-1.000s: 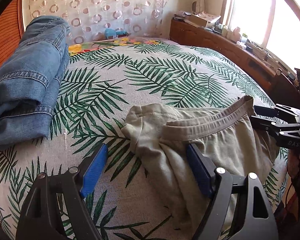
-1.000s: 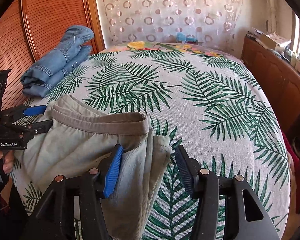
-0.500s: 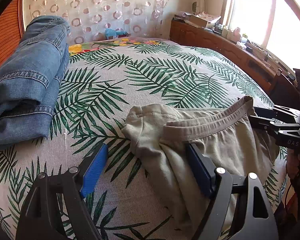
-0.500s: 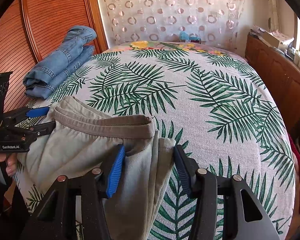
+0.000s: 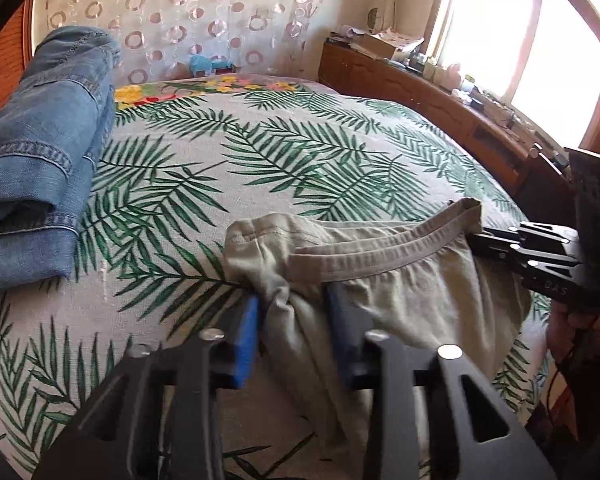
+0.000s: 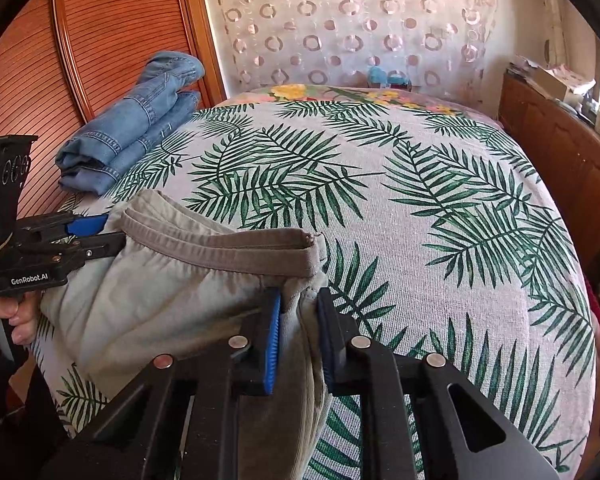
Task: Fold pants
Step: 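Lift the khaki shorts with both tools and carry them toward the jeans stack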
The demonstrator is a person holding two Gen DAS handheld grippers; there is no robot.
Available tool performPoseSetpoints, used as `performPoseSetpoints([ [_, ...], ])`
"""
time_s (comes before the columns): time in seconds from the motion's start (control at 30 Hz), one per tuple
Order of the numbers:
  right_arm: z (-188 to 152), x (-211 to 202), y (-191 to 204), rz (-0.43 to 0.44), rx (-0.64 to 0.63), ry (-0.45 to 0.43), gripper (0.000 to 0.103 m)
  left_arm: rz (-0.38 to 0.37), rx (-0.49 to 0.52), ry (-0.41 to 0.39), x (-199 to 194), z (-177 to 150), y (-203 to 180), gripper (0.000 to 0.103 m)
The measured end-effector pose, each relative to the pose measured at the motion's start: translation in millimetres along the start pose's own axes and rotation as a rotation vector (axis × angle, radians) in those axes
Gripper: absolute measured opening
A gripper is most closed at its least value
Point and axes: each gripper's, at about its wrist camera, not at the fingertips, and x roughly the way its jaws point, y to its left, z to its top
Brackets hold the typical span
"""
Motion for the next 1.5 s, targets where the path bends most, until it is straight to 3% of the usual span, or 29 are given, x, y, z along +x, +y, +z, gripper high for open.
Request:
performPoseSetpoints([
  [0.03,0,0,1,-0.002,-0.004,-0.002,0.014,0.0,0.005,-0.006,-2,0,-1,0.019],
  [0.17,-2,-8,4,-0.01,-0.011,-0.034,0.013,-0.006,0.021,-0.069,-17,1,-9,0.015],
  [0.43,-1,-39,15,-0.014,-0.03,-0.136,0.013,0.011,0.064,-0.209,-59,10,-31,0.013],
  [0.9,36,-90,35,-0.018,-0.108,-0.277,0.013,0.075,0.058,-0.36,-110,43,-18,0.013],
  [1.07,55,-87,46,-0.012,-0.15,-0.293,0.013,0.098,0.047,-0.382,-117,52,0,0.013],
  [1.5,114,-29,59,0.036,-0.259,-0.301,0.013,0.191,-0.009,-0.422,-124,72,59,0.013],
])
